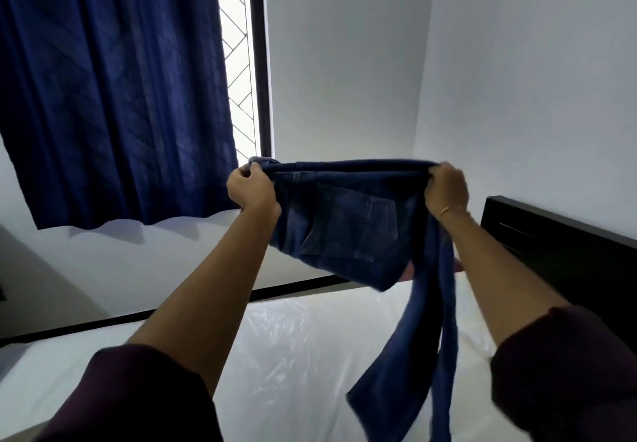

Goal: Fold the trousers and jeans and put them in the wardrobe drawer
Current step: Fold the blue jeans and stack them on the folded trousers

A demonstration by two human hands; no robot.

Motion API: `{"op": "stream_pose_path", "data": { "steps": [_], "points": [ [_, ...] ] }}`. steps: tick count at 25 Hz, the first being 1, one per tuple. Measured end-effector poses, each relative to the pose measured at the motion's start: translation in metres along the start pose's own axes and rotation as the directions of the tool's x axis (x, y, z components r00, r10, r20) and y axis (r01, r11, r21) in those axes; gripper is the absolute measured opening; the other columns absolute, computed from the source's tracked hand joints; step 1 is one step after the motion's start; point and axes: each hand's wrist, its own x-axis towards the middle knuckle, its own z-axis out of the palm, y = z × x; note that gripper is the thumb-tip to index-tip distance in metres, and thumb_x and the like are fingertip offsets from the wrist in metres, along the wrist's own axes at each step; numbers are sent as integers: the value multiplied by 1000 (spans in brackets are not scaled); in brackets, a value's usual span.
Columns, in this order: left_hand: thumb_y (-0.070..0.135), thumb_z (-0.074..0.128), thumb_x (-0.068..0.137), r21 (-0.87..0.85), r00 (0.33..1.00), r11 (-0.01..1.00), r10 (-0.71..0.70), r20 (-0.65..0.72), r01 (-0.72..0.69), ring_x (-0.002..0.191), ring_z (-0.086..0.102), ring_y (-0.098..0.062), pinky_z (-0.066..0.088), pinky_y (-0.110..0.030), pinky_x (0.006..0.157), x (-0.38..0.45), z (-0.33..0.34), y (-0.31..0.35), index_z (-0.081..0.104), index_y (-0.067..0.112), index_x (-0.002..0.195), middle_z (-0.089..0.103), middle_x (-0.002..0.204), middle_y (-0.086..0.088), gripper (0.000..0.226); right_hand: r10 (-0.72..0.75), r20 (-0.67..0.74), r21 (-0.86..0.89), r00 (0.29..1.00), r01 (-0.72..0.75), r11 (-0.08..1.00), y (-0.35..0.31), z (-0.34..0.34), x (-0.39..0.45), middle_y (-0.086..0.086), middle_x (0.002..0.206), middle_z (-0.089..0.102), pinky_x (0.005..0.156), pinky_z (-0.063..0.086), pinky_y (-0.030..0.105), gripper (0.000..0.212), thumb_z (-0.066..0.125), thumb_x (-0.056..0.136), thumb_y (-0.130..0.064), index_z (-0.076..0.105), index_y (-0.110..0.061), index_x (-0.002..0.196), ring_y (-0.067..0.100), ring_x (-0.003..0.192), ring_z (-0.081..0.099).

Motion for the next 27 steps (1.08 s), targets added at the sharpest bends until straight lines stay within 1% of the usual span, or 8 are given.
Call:
{"op": "stream_pose_path", "data": {
  "steps": [5,8,12,15,17,19,23,27],
  "points": [
    [10,44,98,-153,980,969,-186,68,194,76,57,-12,54,-21,65,1,-25,-22,53,7,110,55,87,-1,15,-78,-296,22,952,89,996,-32,-6,5,27,104,57,69,42,45,32,37,68,20,60,8,85,43,94,51],
    [9,41,98,-19,975,975,-220,19,220,84,58,-21,51,-25,64,14,-79,-66,50,8,109,56,96,-8,14,-250,-266,4,931,260,966,-8,52,-83,26,81,60,58,49,43,18,40,67,13,56,7,68,41,70,56],
    [5,40,98,207,959,938,-283,-15,280,97,54,-30,49,-42,86,14,-181,-144,47,2,109,55,102,-15,14,-257,171,139,951,235,962,35,127,-256,20,73,64,54,53,35,26,40,77,-4,65,3,73,35,61,61],
    [3,42,96,343,863,794,-434,-260,502,98,53,-31,47,-40,86,-7,-299,-218,51,-2,106,56,100,-16,14,-319,558,186,766,259,948,50,164,-405,10,64,65,42,48,25,14,66,58,7,69,-5,64,28,53,62],
    [1,41,95,395,806,704,-483,-343,590,95,54,-35,48,-38,76,-35,-372,-246,54,-9,109,55,101,-19,22,-312,707,185,635,260,948,51,165,-480,2,58,65,36,43,23,40,80,27,15,68,-11,54,21,49,61],
    [0,36,97,415,779,660,-535,-326,627,87,54,-34,48,-35,69,-57,-424,-254,56,-9,100,56,90,-18,22,-240,790,141,564,214,967,43,163,-530,0,57,66,34,33,23,48,79,12,16,64,-14,46,20,47,60],
    [1,33,100,297,801,744,-565,-200,599,90,60,-26,53,-28,75,-51,-456,-240,54,-4,104,61,97,-16,22,-207,720,97,663,199,975,12,155,-572,9,69,71,39,33,24,36,54,42,23,68,-7,56,25,51,65],
    [2,33,98,2,870,874,-484,-90,486,79,68,-12,56,-22,75,-13,-489,-208,53,8,99,70,89,-3,21,-155,565,98,810,121,988,-42,166,-595,15,100,73,54,54,29,44,30,93,-5,74,3,89,26,76,71]
  ]
}}
